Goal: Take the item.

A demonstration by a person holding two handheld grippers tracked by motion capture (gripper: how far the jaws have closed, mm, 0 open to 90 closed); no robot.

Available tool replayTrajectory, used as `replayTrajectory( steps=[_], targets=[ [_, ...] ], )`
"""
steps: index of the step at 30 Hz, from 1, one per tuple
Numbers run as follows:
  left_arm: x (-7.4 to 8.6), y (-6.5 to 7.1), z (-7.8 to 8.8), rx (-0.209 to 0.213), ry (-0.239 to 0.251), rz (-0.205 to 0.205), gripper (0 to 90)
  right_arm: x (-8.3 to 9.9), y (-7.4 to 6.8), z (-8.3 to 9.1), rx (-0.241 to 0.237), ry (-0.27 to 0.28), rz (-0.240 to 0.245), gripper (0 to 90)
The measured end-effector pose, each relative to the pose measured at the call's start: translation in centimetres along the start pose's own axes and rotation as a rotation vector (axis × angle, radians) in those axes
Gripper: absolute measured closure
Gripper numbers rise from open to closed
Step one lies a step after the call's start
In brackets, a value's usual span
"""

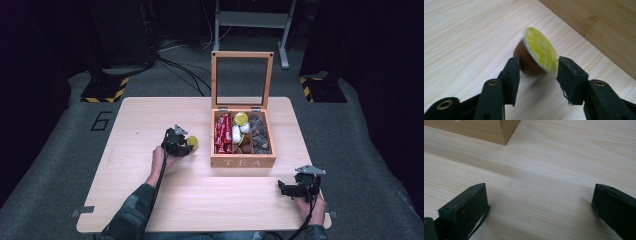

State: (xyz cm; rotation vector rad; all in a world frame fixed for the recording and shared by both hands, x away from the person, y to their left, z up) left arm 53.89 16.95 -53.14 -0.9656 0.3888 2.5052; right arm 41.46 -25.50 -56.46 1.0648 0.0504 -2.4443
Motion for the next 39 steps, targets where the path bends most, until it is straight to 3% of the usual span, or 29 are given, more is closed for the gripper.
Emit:
replayTrajectory(
  steps=[7, 14, 29, 39],
  targets=[
    [0.0, 0.1, 0.3, -0.008, 0.011, 0.023, 32.4, 0.0, 0.0, 0.0, 0.0, 0.0, 0.0, 0.0],
    [-0.2, 0.4, 1.4, 0.0, 0.036, 0.023, 22.0, 0.0, 0.0, 0.0, 0.0, 0.0, 0.0, 0.0],
    [0.7, 0.4, 6.1, -0.011, 0.085, -0.012, 15.2, 0.0, 0.0, 0.0, 0.002, -0.001, -0.002, 0.0],
    [2.4, -1.1, 9.4, -0.021, 0.126, 0.024, 11.6, 0.0, 0.0, 0.0, 0.005, -0.003, -0.004, 0.0]
  ],
)
Point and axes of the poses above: each handheld gripper's, and its own axes: z roughly backward along the jaws, x roughly out of its underside, y roughly to its right, the point moved 5 cm from there along -z, roughly forward along the jaws, and after that the axes turned 12 degrees about z, right-handed, at the moved point
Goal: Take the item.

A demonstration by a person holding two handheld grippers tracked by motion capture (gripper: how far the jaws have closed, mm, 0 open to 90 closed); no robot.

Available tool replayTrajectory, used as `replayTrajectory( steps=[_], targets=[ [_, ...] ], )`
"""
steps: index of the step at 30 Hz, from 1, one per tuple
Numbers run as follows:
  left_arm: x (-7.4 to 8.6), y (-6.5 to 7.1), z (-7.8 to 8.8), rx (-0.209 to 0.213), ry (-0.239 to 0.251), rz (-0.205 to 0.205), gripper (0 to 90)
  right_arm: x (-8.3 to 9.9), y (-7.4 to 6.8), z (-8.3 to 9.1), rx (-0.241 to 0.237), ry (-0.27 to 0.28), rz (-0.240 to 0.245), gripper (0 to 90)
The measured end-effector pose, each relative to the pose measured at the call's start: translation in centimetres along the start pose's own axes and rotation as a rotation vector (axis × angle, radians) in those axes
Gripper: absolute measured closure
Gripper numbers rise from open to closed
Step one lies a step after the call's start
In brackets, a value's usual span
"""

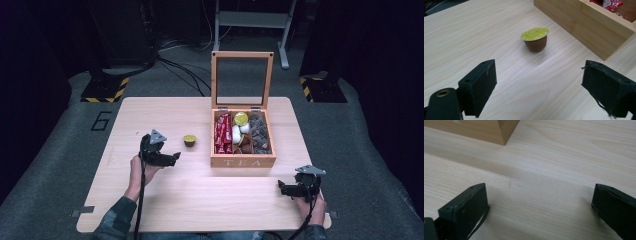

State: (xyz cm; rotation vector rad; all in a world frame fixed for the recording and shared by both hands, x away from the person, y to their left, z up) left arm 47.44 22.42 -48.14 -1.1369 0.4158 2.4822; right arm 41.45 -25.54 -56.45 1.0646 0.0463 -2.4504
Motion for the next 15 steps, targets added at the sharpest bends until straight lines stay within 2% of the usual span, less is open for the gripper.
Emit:
replayTrajectory(
  steps=[7, 9, 11, 15],
  targets=[
    [1.4, -1.4, 2.2, -0.031, 0.009, 0.008, 8.3, 0.0, 0.0, 0.0, 0.001, 0.0, -0.001, 0.0],
    [1.9, -1.9, 2.8, -0.043, 0.018, 0.023, 7.5, 0.0, 0.0, 0.0, 0.001, 0.0, -0.001, 0.0],
    [2.6, -2.4, 3.2, -0.062, 0.024, 0.033, 6.3, 0.0, 0.0, 0.0, 0.001, 0.0, -0.001, 0.0],
    [4.8, -3.6, 4.1, -0.095, -0.003, 0.049, 5.0, 0.0, 0.0, 0.0, 0.001, -0.001, -0.003, 0.0]
  ],
)
Point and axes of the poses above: each handheld gripper's, and its own axes: z roughly backward along the jaws, x roughly out of its underside, y roughly to its right, the point moved 5 cm from there along -z, roughly forward along the jaws, and after that the axes turned 12 degrees about z, right-handed, at the moved point
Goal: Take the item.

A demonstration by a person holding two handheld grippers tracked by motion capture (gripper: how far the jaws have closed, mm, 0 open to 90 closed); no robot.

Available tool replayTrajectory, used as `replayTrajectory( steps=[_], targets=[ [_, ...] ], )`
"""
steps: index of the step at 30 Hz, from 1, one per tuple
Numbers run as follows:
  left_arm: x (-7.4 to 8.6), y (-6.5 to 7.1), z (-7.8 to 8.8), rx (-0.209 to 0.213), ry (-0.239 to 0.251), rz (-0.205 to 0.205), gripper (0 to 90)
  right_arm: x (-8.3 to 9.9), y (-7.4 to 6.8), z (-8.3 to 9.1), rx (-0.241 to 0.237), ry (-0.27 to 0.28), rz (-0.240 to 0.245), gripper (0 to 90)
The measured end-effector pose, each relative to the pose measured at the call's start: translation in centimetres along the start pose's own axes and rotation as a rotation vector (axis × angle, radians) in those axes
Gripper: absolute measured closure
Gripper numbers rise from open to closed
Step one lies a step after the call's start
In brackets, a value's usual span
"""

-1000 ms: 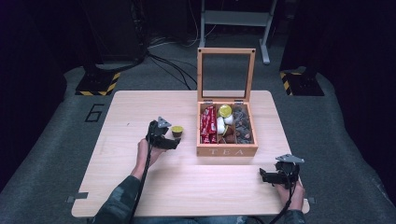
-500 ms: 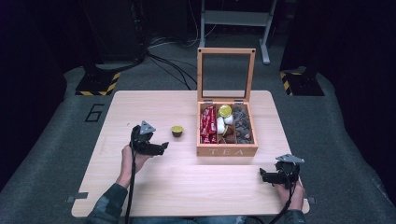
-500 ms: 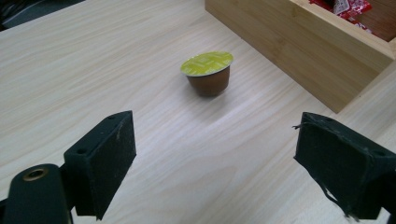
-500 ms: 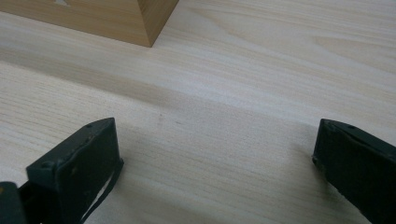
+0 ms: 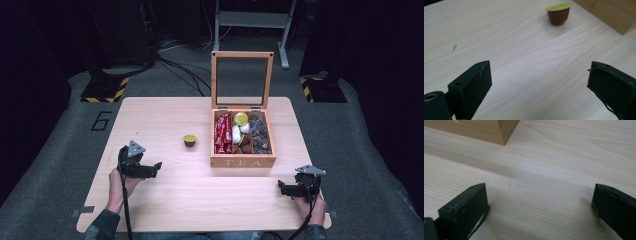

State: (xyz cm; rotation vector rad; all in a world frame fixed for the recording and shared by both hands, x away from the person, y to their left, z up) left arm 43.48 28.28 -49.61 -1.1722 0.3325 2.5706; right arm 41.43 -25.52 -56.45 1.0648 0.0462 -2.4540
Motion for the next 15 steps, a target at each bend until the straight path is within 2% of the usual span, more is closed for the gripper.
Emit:
replayTrajectory(
  steps=[3, 7, 9, 13, 15],
  targets=[
    [2.2, -1.2, 0.2, -0.04, -0.026, 0.018, 3.9, 0.0, 0.0, 0.0, 0.0, -0.001, -0.002, 0.0],
    [5.3, -3.1, 0.2, -0.079, -0.067, 0.07, 1.7, 0.0, 0.0, 0.0, 0.0, -0.001, -0.002, 0.0],
    [6.6, -3.9, 0.1, -0.084, -0.089, 0.097, 0.5, 0.0, 0.0, 0.0, 0.001, 0.001, -0.002, 0.0],
    [7.8, -4.9, 0.2, -0.091, -0.09, 0.138, 0.1, 0.0, 0.0, 0.0, 0.001, 0.001, -0.002, 0.0],
    [8.1, -5.1, 0.2, -0.098, -0.079, 0.142, 0.1, 0.0, 0.0, 0.0, 0.002, 0.001, -0.003, 0.0]
  ],
)
Point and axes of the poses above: each handheld gripper's, and its own axes: z roughly backward along the jaws, x roughly out of its underside, y roughly to its right, the point moved 5 cm from there along -z, roughly forward along the jaws, and after that the axes turned 12 degrees about z, right-handed, at the moved point
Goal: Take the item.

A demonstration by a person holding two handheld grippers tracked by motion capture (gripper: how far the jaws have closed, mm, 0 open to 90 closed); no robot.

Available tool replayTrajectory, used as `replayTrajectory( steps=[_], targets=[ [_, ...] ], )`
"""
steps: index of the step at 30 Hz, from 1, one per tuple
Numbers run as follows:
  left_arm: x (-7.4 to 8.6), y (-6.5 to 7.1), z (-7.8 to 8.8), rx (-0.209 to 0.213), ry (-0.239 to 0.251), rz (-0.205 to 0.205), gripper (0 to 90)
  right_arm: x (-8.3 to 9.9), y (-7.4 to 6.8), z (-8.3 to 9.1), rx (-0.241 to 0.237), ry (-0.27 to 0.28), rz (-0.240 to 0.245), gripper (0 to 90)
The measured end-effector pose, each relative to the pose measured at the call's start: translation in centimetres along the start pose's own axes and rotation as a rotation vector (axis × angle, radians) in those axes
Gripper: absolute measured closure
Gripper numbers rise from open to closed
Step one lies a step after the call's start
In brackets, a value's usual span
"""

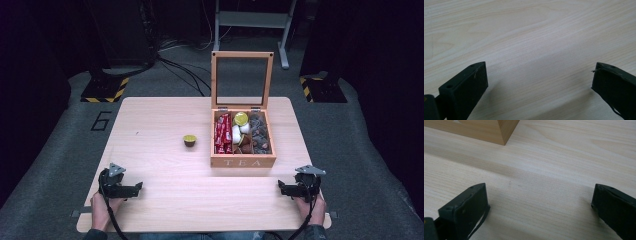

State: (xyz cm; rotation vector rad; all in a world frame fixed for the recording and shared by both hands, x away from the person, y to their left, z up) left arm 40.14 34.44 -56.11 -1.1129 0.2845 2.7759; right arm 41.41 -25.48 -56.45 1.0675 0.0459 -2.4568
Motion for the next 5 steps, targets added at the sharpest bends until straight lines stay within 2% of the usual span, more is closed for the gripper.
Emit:
replayTrajectory(
  steps=[3, 5],
  targets=[
    [0.32, -0.1, -0.19, 0.011, -0.002, -0.008, 0.0, -0.02, -0.03, 0.0, 0.002, 0.002, -0.005, 0.0],
    [0.43, -0.17, -0.22, 0.015, 0.009, 0.013, 0.0, -0.02, -0.03, 0.0, 0.002, 0.002, -0.005, 0.0]
  ],
)
Point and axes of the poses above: each handheld gripper's, and its own axes: z roughly backward along the jaws, x roughly out of its underside, y roughly to its right, the point moved 5 cm from there along -z, roughly forward along the jaws, and after that the axes turned 12 degrees about z, right-handed, at the moved point
